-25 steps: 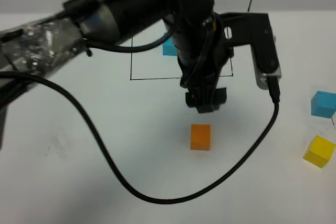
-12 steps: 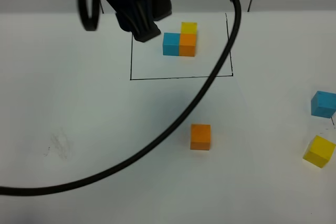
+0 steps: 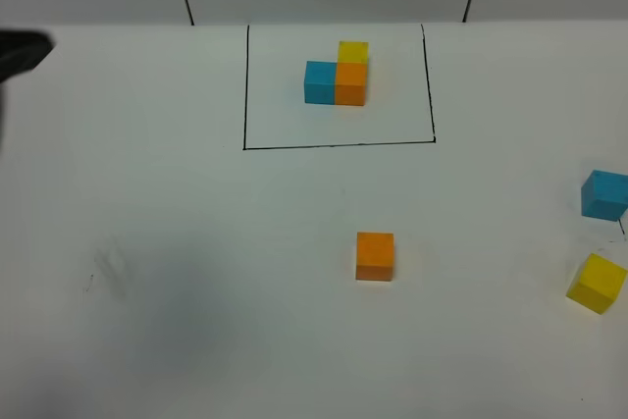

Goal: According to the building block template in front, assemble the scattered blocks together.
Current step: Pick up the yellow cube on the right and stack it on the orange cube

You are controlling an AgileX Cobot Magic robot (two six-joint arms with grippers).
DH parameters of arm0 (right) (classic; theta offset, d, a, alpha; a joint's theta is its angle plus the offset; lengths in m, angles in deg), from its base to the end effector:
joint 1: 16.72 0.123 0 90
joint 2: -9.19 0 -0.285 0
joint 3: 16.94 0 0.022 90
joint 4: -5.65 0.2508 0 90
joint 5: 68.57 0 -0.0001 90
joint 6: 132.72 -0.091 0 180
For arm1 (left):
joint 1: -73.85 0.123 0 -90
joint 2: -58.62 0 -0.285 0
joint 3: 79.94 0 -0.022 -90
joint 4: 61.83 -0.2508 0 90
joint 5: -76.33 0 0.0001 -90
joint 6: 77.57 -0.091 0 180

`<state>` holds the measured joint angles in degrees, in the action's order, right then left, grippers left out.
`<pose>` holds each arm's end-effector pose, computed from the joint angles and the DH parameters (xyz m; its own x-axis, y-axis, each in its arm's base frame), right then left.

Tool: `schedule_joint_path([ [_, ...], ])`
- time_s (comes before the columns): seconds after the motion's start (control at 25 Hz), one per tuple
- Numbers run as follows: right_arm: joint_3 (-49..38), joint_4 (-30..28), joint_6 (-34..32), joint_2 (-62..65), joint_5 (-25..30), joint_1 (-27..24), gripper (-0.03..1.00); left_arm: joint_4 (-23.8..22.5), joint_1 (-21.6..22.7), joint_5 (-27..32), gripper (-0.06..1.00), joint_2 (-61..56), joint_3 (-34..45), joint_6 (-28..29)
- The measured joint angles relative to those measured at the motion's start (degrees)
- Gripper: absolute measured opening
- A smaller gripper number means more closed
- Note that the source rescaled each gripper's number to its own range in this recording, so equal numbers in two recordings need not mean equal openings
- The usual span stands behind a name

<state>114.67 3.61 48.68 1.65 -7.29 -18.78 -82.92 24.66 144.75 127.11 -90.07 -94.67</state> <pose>-0.0064 -0.0026 0.2775 -0.4590 -0.0250 -0.8881 0.0447 0.9977 -0.0512 0.1324 -0.1067 0.4887 -0.1150 0.7465 -0.6554 0.6451 0.5578 0.5221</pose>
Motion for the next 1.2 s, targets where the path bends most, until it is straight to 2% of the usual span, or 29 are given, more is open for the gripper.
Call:
schedule_joint_path([
  [0.16,0.00,0.00,0.00,0.00,0.00,0.00,0.00,-0.05,0.00,0.00,0.68,-14.39,12.51,0.24],
  [0.4,0.00,0.00,0.00,0.00,0.00,0.00,0.00,0.80,0.00,0.03,0.67,-33.18,24.02,3.39],
  [0.72,0.00,0.00,0.00,0.00,0.00,0.00,0.00,9.57,0.95,0.03,0.52,-39.47,34.44,3.91],
  [0.84,0.00,0.00,0.00,0.00,0.00,0.00,0.00,13.21,4.59,0.03,0.45,-39.95,37.30,2.74],
  [1.0,0.00,0.00,0.00,0.00,0.00,0.00,0.00,18.53,11.55,0.03,0.43,-43.03,40.33,0.48],
  [1.12,0.00,0.00,0.00,0.00,0.00,0.00,0.00,21.93,17.68,0.03,0.43,-47.92,40.79,0.22],
  [1.2,0.00,0.00,0.00,0.00,0.00,0.00,0.00,22.51,22.46,0.03,0.43,-51.52,40.79,0.68],
])
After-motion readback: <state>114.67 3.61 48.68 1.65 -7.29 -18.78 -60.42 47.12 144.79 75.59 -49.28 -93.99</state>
